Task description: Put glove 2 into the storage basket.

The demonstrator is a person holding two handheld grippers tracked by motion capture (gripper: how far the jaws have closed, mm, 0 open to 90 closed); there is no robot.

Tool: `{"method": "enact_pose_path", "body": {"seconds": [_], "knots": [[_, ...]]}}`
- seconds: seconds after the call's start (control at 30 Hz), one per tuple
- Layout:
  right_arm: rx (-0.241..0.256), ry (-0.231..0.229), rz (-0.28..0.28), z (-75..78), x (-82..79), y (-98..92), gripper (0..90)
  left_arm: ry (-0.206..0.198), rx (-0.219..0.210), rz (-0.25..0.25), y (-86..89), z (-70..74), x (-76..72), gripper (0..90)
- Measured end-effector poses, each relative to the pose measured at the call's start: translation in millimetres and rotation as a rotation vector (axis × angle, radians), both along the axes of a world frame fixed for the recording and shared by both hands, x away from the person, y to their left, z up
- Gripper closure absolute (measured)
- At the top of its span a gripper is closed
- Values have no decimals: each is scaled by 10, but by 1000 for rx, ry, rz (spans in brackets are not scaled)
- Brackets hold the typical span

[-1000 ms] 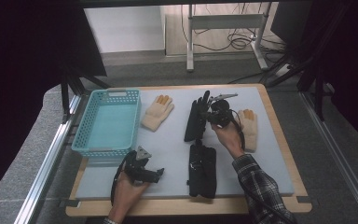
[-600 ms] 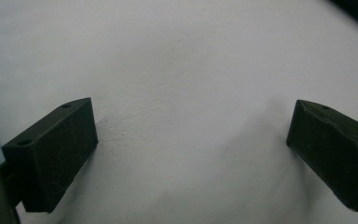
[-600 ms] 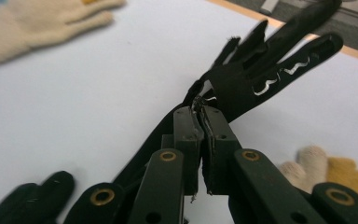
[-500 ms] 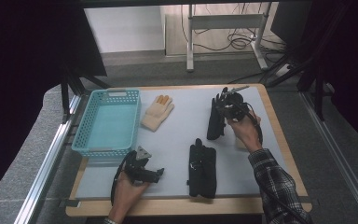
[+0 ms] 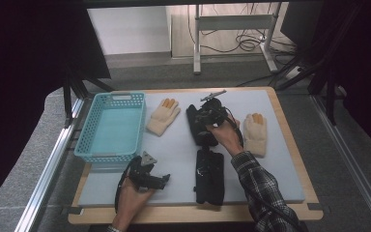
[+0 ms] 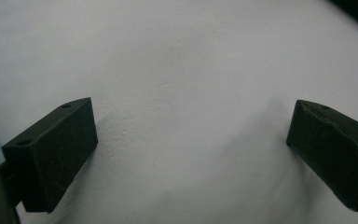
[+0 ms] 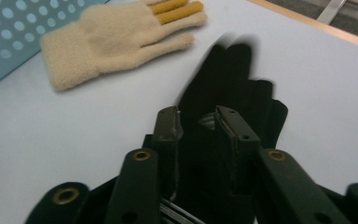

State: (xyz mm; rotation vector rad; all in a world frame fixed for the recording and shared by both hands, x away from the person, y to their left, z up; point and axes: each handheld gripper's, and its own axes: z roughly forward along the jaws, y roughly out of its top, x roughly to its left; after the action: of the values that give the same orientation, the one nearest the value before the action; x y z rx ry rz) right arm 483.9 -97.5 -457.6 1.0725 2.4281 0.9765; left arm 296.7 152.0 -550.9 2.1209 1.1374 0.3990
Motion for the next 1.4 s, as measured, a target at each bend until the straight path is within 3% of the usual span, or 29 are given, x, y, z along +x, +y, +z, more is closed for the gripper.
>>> {"method": "enact_pose_path", "body": {"seconds": [0.13, 0.33, 0.6, 0.73, 0.77, 0.83, 0.9, 0.97, 1.1, 1.4], "knots": [[-9, -4, 6, -44, 49, -24, 602, 0, -1, 0, -1, 0, 0, 19], [-16, 25, 32, -278, 147, -132, 523, 0, -2, 0, -1, -1, 0, 19], [-66, -34, 94, -573, 222, -96, 473, 0, -2, 0, -1, 0, 0, 19], [-68, -23, 102, -648, 274, -70, 496, 0, -2, 0, -1, 0, 0, 19], [-47, 7, 68, -651, 279, -70, 534, 0, -2, 0, -1, 0, 0, 19], [-45, 11, 59, -648, 276, -69, 573, 0, -2, 1, -1, 0, -1, 19], [-49, 18, 50, -619, 254, -62, 716, 0, -1, 0, -2, 0, -1, 19], [-56, 24, 46, -602, 228, -35, 786, 0, -2, 0, -1, 0, -1, 19], [-71, 15, 41, -565, 203, -6, 801, 0, -2, 0, -2, 0, 0, 19], [24, -11, 6, -191, 137, -149, 800, 0, -1, 0, -1, -2, 1, 19]]}}
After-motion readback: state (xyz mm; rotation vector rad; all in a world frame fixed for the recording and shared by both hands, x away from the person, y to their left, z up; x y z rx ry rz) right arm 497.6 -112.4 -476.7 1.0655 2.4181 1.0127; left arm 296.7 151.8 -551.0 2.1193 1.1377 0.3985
